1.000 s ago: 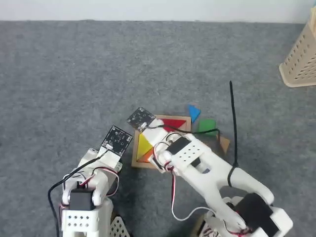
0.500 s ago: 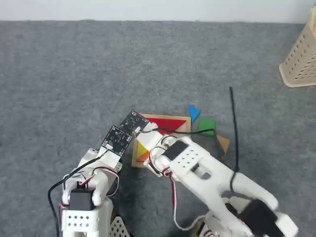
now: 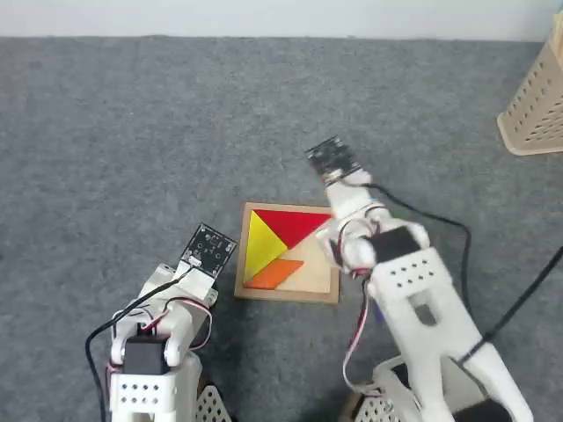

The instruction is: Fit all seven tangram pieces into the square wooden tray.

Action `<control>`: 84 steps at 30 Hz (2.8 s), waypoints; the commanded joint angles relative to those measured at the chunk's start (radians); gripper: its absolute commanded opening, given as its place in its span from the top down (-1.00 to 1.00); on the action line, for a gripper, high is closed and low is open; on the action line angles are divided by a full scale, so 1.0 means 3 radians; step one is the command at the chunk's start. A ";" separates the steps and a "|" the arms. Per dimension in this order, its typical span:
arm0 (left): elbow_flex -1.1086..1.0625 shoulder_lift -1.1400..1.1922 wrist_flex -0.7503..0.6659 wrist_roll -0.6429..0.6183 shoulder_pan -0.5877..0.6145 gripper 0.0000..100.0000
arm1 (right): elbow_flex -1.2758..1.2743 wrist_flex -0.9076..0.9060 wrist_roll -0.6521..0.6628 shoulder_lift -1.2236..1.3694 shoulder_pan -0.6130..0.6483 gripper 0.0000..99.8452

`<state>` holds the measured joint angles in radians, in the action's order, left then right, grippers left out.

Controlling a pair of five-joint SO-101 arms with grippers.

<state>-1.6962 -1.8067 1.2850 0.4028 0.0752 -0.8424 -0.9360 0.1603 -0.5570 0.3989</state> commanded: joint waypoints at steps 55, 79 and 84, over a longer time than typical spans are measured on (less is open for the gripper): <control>0.0038 -0.0072 -0.0005 -0.0036 0.0015 0.76 | 0.0757 -0.0028 -0.0322 0.1394 0.0688 0.99; 0.0038 -0.0072 -0.0005 -0.0036 0.0015 0.76 | 0.0010 0.0647 -0.0368 0.0621 0.1230 0.99; 0.0038 -0.0072 -0.0005 -0.0036 0.0015 0.76 | 0.0041 0.0785 -0.0368 0.0872 0.1230 0.99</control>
<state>-1.6962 -1.8067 1.2850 0.4028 0.0752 -0.8454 -0.7365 0.0545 -0.3023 0.7595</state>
